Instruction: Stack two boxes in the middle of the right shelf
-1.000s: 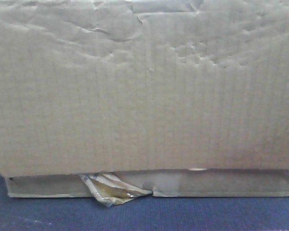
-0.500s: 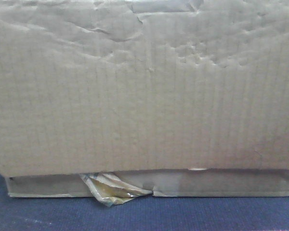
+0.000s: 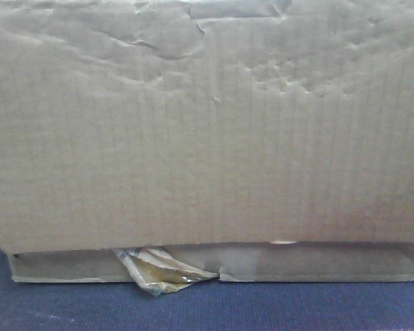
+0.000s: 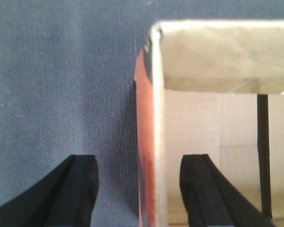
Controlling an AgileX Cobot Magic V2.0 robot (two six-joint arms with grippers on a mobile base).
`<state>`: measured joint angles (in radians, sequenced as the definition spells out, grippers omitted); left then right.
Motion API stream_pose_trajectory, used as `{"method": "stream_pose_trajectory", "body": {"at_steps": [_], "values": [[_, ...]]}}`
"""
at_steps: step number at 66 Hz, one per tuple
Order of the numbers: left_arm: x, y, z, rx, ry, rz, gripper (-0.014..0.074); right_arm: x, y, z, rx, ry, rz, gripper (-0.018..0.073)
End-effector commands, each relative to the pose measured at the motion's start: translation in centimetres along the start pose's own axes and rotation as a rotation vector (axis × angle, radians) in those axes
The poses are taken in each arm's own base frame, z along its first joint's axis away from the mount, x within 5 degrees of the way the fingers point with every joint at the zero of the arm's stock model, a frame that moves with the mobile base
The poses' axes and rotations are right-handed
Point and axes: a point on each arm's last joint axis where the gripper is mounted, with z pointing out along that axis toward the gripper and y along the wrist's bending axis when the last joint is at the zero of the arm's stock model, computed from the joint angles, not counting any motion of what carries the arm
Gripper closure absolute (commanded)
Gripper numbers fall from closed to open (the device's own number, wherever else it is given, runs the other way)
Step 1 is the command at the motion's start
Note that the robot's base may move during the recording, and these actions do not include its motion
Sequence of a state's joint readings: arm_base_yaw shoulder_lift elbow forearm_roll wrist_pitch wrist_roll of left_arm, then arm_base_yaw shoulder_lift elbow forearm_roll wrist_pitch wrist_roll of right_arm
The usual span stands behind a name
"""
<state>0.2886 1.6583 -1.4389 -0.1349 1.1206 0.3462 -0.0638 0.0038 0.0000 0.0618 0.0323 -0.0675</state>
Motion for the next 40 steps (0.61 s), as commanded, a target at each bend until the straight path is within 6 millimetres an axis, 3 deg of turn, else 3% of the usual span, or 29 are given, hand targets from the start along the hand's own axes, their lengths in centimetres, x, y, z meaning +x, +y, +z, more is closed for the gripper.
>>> {"method": "stream_pose_trajectory", "body": {"at_steps": [1,28,34,40], "values": [[-0.10,-0.11,-0.06,0.003,0.007,-0.003,0.0300,-0.18,-0.02,-0.03,0.004,-0.021,-0.010,0.0720],[-0.05,-0.13,-0.06,0.005,0.012,-0.011,0.0316,-0.18,-0.02,-0.03,0.004,-0.021,-0.010,0.0720],[-0.04,-0.14,-0.07,0.006,0.014,-0.013,0.0416,-0.18,-0.02,-0.03,0.004,-0.021,-0.010,0.0720],[-0.01,-0.19,-0.07,0.011,0.017,-0.015,0.0620,-0.18,-0.02,-0.03,0.004,-0.021,-0.010,0.0720]]}}
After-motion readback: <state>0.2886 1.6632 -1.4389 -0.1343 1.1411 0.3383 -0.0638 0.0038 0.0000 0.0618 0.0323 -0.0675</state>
